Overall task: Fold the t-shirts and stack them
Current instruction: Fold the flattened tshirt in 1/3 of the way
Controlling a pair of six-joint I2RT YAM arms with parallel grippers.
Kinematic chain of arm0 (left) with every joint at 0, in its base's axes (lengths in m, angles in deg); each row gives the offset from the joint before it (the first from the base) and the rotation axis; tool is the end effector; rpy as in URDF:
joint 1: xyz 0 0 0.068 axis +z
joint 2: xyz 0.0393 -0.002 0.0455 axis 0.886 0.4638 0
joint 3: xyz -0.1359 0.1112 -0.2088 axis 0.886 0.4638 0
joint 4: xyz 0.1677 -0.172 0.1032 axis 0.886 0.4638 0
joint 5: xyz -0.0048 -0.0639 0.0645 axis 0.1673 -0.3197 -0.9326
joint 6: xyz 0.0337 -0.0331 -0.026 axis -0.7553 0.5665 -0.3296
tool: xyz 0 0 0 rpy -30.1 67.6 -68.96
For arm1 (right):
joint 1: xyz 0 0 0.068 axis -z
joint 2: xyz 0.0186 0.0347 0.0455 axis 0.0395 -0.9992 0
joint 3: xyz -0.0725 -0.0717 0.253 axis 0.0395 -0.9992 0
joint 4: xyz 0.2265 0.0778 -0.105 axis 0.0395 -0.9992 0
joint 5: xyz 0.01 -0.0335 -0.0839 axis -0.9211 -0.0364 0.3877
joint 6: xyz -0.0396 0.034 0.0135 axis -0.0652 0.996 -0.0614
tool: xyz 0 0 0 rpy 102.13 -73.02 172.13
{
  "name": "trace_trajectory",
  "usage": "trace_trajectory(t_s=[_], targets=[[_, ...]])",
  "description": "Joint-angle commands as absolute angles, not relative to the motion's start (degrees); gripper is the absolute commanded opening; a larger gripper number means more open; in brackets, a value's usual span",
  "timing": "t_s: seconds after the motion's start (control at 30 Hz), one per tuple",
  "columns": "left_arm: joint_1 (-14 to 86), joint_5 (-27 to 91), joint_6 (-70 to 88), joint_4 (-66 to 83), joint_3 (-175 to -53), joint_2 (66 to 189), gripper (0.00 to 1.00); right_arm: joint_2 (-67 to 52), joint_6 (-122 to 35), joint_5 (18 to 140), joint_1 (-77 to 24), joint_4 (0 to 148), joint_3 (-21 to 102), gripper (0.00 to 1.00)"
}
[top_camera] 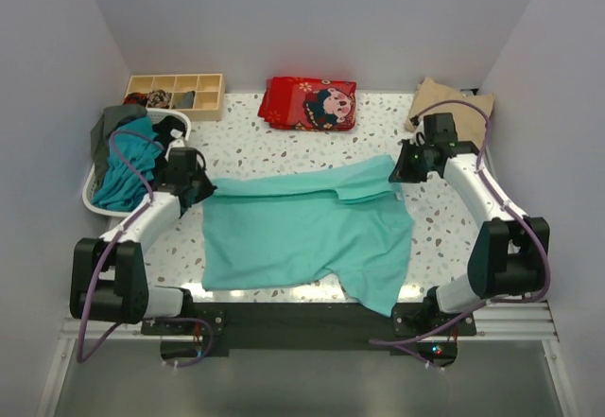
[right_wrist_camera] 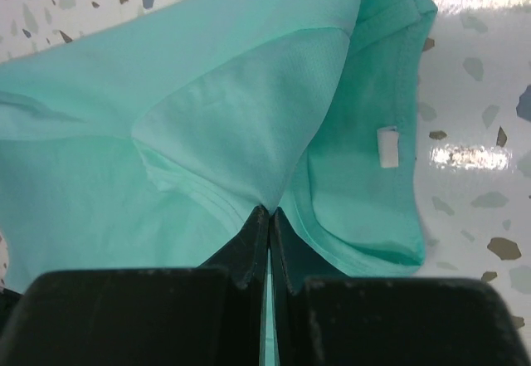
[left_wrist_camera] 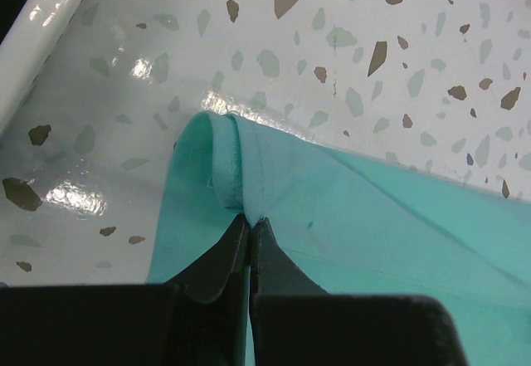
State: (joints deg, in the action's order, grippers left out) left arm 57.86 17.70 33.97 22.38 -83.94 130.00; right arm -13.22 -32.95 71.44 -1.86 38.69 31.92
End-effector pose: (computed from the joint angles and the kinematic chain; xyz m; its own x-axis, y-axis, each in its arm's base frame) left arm 0.2716 -0.0175 0.1970 -0.5897 -0.5496 -0.5918 -0.4346 0.8336 -0.3411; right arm 0.3156 0.0319 0.2619 -0.8474 0.2316 -0.4778 0.0443 0.9275 0.3711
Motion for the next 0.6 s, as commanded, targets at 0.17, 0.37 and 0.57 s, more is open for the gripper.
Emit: trace_trajectory(t_s=[0.17,0.37,0.57], targets=[[58.06,18.09,34.87,25.97,-81.0,126.0,0.0,-12.17,-35.14,76.51,-1.87,35.87,25.92,0.0],[58.06,20.02,34.96,25.88,-77.66,127.67,0.42,-13.23,-35.05,78.97,-1.87,37.02,24.95,0.3],[57.98,16.87,34.17,28.16,-79.57,126.36,0.68,-9.98,-34.87,83.01,-1.96,37.02,29.34,0.49]])
